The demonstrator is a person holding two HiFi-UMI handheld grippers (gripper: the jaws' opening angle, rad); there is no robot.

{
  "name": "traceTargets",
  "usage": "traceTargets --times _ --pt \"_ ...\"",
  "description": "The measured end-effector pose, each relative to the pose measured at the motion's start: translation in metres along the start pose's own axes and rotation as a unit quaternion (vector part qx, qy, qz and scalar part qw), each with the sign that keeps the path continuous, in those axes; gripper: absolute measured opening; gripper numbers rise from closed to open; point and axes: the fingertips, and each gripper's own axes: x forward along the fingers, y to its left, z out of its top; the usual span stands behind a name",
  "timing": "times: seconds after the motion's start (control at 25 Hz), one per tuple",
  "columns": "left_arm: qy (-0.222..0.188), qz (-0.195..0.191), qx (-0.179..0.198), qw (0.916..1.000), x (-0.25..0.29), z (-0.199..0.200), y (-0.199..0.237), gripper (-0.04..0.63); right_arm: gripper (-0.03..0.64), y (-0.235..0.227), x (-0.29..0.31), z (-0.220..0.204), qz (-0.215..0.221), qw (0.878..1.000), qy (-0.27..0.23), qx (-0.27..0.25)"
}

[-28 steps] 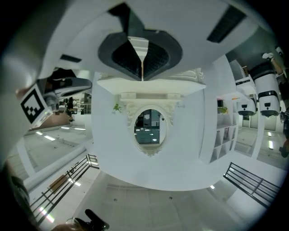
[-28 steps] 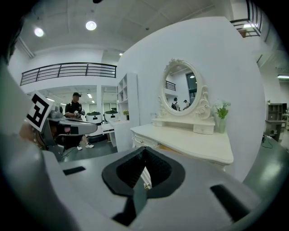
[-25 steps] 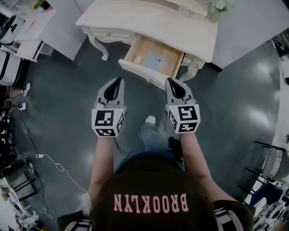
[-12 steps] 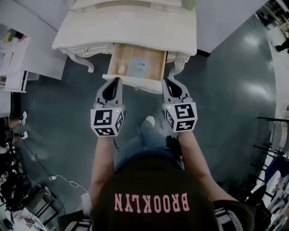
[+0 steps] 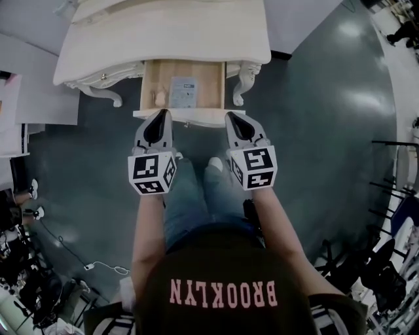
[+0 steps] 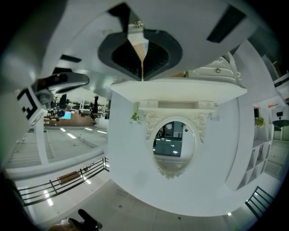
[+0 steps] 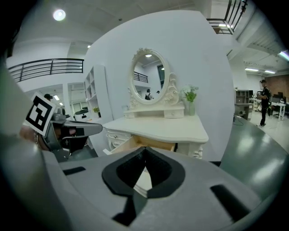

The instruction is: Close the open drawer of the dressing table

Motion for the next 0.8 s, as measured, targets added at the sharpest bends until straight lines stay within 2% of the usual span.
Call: traceTargets --times 0.2,0.56,0.8 --pt "0.019 -0.022 0.002 0.9996 0.007 -0.010 -0.009 0.011 -0.002 -0.009 -0.006 -0.019 -0.021 0.999 0.019 0.021" --pt "0.046 -0.056 -0.004 0.9973 0.029 -0.033 0.013 0.011 0.000 -0.002 0.007 -0.050 -0.050 0.996 0.059 0.040" --pt "0.061 -0.076 -0.002 0.9952 0.037 -0.045 0.020 0.011 0.114 0.003 0.015 -0.073 -0.064 0.992 0.090 0.067"
